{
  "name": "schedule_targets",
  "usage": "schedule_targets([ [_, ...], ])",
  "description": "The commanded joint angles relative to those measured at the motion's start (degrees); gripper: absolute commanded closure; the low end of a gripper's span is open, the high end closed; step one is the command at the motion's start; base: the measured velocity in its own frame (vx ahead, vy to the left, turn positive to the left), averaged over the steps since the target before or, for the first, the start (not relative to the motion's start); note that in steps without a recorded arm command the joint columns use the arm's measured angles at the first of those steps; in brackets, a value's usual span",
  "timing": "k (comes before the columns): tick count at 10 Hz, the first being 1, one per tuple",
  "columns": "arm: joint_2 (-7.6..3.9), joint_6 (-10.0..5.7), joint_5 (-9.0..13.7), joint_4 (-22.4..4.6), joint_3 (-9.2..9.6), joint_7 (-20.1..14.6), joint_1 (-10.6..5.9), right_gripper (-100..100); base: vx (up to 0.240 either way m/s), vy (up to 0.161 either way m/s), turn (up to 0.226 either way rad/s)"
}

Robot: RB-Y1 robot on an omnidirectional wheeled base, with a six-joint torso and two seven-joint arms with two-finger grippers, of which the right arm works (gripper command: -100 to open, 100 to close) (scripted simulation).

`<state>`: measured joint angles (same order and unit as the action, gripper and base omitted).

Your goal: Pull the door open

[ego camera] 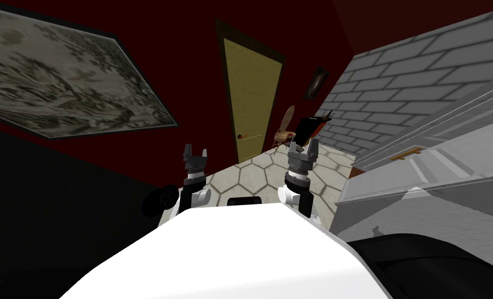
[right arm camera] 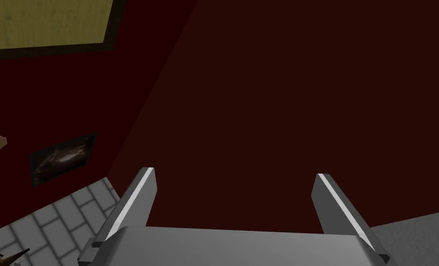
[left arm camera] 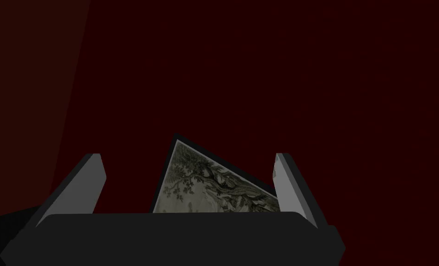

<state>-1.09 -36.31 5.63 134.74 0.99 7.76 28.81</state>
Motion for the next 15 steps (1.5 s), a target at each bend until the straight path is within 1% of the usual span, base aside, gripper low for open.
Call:
schedule_targets([
  [1,-0.44,-0.07,0.1,-1.7,0.0,-0.3,-0.62,-100,-0.055,0.02,0.067],
  [2,-0.68,-0.11,0.2,-2.6,0.0,-0.4,-0.97,-100,0.082,-0.01,0.09],
  [3,-1.16,-0.19,0.3,-4.5,0.0,-0.7,-1.67,-100,0.133,-0.004,0.111],
  [7,-2.45,-0.4,0.7,-9.8,0.01,-1.5,-3.62,-100,0.096,0.002,0.085],
  [12,-4.53,-0.78,1.4,-18.4,0.02,-2.9,-6.94,-100,0.085,-0.006,0.122],
  [15,-5.93,-1.03,1.8,-24.4,0.02,-3.9,-9.23,-100,0.103,0.001,0.119],
])
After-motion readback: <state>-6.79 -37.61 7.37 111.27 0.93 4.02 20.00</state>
